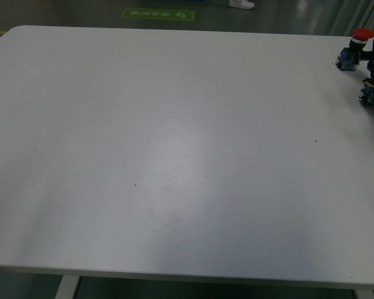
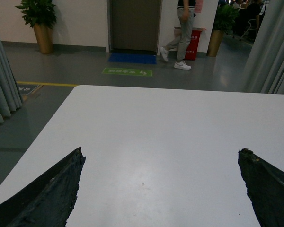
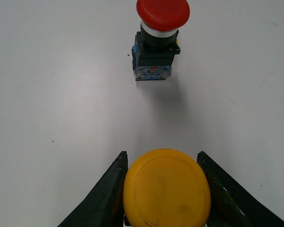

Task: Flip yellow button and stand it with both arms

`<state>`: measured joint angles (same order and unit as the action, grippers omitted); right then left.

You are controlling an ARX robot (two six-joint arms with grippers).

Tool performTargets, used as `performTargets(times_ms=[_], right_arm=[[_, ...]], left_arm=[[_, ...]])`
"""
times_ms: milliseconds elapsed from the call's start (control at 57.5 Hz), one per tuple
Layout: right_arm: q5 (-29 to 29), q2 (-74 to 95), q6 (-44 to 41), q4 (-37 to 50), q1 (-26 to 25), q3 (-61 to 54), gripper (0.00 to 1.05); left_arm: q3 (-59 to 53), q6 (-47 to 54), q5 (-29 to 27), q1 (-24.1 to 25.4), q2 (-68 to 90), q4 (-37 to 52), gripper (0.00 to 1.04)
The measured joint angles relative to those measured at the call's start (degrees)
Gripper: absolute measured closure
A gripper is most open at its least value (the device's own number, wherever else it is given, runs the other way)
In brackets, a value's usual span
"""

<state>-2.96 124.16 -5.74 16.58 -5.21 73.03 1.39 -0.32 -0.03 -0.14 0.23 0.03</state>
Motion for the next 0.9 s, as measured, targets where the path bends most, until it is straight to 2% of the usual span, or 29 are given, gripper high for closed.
performTargets(times_ms=[904], right_arm=[[-0.39,0.79,-0.44,0.52,0.02,0.00,0.68]], left_arm=[[0.00,0.00,0.00,0.00,0.00,0.00,0.07]])
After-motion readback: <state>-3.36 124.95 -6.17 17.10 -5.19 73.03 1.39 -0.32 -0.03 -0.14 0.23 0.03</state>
